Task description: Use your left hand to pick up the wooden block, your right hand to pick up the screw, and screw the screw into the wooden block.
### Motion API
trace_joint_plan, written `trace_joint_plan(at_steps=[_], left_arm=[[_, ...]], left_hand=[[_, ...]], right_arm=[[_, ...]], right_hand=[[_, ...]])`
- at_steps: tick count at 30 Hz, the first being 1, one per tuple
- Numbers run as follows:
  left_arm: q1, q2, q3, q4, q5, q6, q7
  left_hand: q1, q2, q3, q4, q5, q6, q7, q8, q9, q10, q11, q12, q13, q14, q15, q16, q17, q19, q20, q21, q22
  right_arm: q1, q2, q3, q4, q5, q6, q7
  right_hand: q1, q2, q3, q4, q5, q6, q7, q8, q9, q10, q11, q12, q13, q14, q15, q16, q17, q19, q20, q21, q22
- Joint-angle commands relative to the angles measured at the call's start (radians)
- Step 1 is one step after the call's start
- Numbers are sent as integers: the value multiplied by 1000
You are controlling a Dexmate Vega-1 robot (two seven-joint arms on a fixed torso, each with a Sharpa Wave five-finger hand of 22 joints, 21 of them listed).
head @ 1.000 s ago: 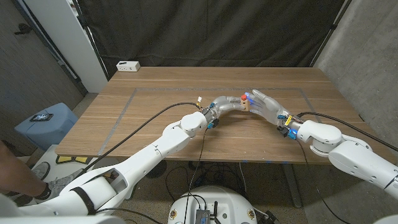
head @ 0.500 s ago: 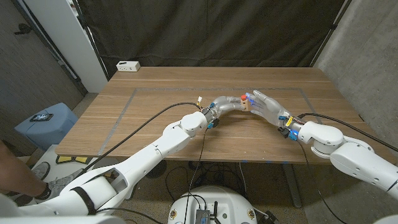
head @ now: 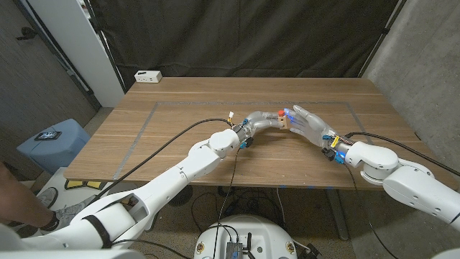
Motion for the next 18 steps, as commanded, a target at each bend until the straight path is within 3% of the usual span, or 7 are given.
trace_joint_plan(at_steps=[1, 18], left_arm=[[-5, -4, 1, 12, -4, -2, -6], [-13, -5, 2, 24, -1, -11, -12]], left_hand=[[10, 7, 12, 0, 4, 8, 2, 6, 4, 5, -2, 20, 7, 12, -36, 1, -1, 10, 3, 5, 4], [15, 6, 20, -2, 2, 20, 10, 8, 3, 14, 3, 24, 7, 16, -34, -2, -2, 11, 5, 5, 4]], right_arm=[[-2, -2, -1, -6, 3, -9, 6], [-1, -1, -2, -12, 11, -19, 6]], right_hand=[[-4, 3, 5, 3, 4, 25, 7, 11, 4, -190, -4, 6, 1, -188, 8, 0, 1, 8, 1, 3, 6], [-4, 4, 7, 3, 3, 86, 31, 21, 5, -180, -8, 8, 1, -190, 8, -1, 0, 10, 2, 3, 6]])
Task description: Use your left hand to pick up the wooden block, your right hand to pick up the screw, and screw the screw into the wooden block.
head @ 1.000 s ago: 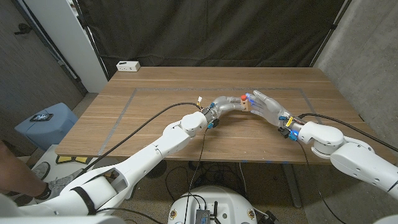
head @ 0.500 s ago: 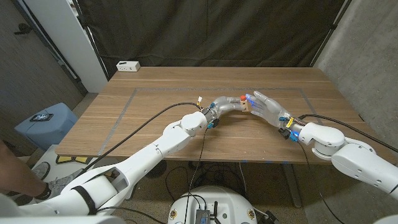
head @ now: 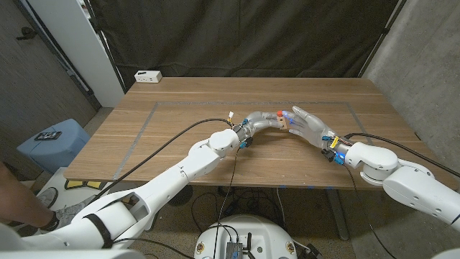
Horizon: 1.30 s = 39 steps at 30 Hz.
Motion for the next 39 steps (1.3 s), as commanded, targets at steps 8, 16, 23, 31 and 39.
trace_joint_plan(at_steps=[8, 16, 23, 31, 39], left_arm=[[-9, 3, 2, 2, 5, 1, -6], [-9, 5, 2, 1, 5, 2, -8], [-8, 7, 2, -2, 8, 2, -6], [-6, 9, 2, -8, 8, 7, -5], [-8, 9, 4, -9, 9, 13, -6]], left_hand=[[6, 6, 11, 0, 3, 18, -1, 5, 3, 12, -3, 26, 7, 13, -39, -5, 2, 8, 0, 5, 3], [7, 5, 15, 0, 2, 17, 0, 4, 3, 14, -4, 27, 8, 13, -39, -7, 2, 8, 0, 5, 3], [7, 6, 18, 2, 1, 11, -3, 1, 3, 10, -5, 26, 8, 11, -39, -9, 3, 8, 1, 5, 3], [7, 5, 18, 2, 0, 9, -4, -1, 3, 11, -7, 27, 9, 11, -40, -9, 3, 8, 1, 5, 3], [7, 5, 18, 3, -1, 8, -4, -1, 3, 10, -7, 26, 9, 10, -40, -9, 4, 8, 0, 5, 3]], right_arm=[[7, 0, -4, -1, 11, -13, 6], [-21, -3, 20, -3, 19, 5, -3], [-44, -10, 46, -10, 22, 8, -15], [-60, -10, 67, -8, 21, 13, -18], [-58, 4, 74, 8, 29, 11, -18]], right_hand=[[-5, 4, 8, 3, 3, 48, 20, 9, 5, -167, -9, 11, 1, -189, 8, -1, 0, 7, -1, 3, 6], [-5, 4, 8, 3, 3, 55, 28, 7, 5, -164, -9, 12, 0, -188, 9, -1, 0, 7, -1, 3, 6], [-5, 4, 9, 4, 2, 73, 34, 9, 5, -157, -6, 12, 0, -188, 9, 0, -1, 8, -1, 3, 6], [-5, 5, 10, 4, 2, 79, 36, 7, 6, -154, -5, 12, 1, -186, 9, 0, -1, 9, -2, 3, 6], [-5, 5, 11, 4, 2, 72, 24, -1, 6, -148, -5, 12, 1, -186, 10, 0, -1, 9, -2, 3, 6]])
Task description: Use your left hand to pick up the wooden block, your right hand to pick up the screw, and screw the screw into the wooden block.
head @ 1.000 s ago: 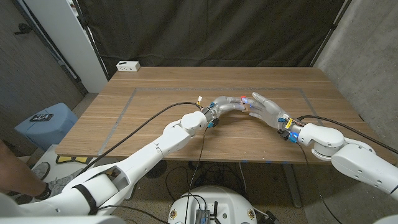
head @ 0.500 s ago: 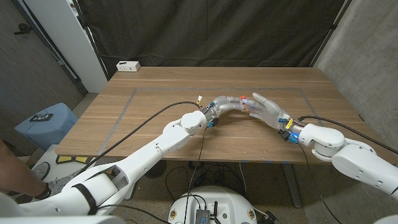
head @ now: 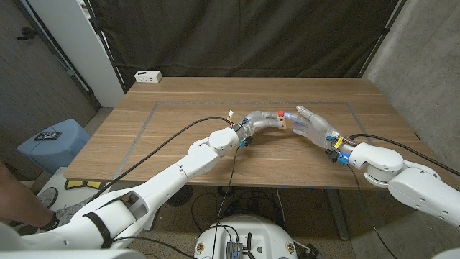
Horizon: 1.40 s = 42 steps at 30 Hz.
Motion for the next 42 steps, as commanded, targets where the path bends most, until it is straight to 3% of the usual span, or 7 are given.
trace_joint_plan(at_steps=[1, 25, 42], left_arm=[[0, 2, 2, -5, 2, 10, 1], [-1, 2, 7, -9, 11, 9, 0], [-1, 5, 6, -15, 15, 3, 1]], left_hand=[[2, 5, 11, 5, 5, -2, -2, 6, 3, 6, -3, 26, 9, 5, -35, 0, 2, 8, 0, 5, 3], [-5, 11, 4, 12, 8, -36, -19, -6, 4, -18, -12, 16, 11, -11, -35, 3, 7, 7, 4, 4, 3], [-14, 17, -1, 17, 15, -68, -34, -12, 5, -45, -15, 4, 9, -24, -34, 3, 9, 4, 8, 3, 4]], right_arm=[[-9, 13, 19, 18, 5, 5, -1], [58, 46, -24, 67, -22, 16, 25], [136, 60, -81, 100, -37, 14, 63]], right_hand=[[-5, 5, 7, 0, 2, -1, -9, -3, 1, -152, 0, 4, 1, -187, 10, 0, -1, 3, 4, 2, 6], [-5, 3, 8, 0, 4, -83, -34, -39, 1, -173, 7, -6, 2, -188, 10, 0, 0, 3, 5, 2, 6], [-7, 1, 7, 2, 6, -116, -34, -41, 1, -185, 13, -8, 2, -189, 9, 0, 1, 1, 5, 1, 6]])
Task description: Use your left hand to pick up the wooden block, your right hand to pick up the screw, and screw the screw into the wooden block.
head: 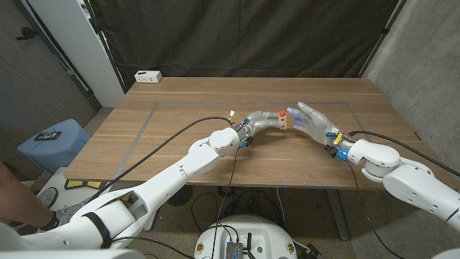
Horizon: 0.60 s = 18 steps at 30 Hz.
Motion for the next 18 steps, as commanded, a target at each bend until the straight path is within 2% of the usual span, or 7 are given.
trace_joint_plan(at_steps=[1, 18], left_arm=[[1, 1, 0, -3, 6, -5, 1], [-3, -1, 0, 2, 5, -2, -2]], left_hand=[[-4, 10, 1, 5, 8, -14, -5, -5, 5, -8, 1, 4, 9, -7, -34, 3, 4, 3, 9, 2, 1], [-10, 13, 2, 6, 13, -30, -12, -5, 5, -18, -2, 2, 9, -11, -35, 1, 2, 2, 10, 2, 1]], right_arm=[[71, 13, -50, 31, -8, -4, 26], [116, 19, -85, 56, -12, -1, 54]], right_hand=[[-7, 1, 7, 2, 6, -4, -1, -5, 4, -181, 9, 0, 2, -189, 9, 0, 4, 2, 5, 1, 6], [-10, -2, 5, 4, 8, -22, -6, -3, 4, -187, 11, 0, 3, -191, 8, 1, 5, 2, 7, 2, 6]])
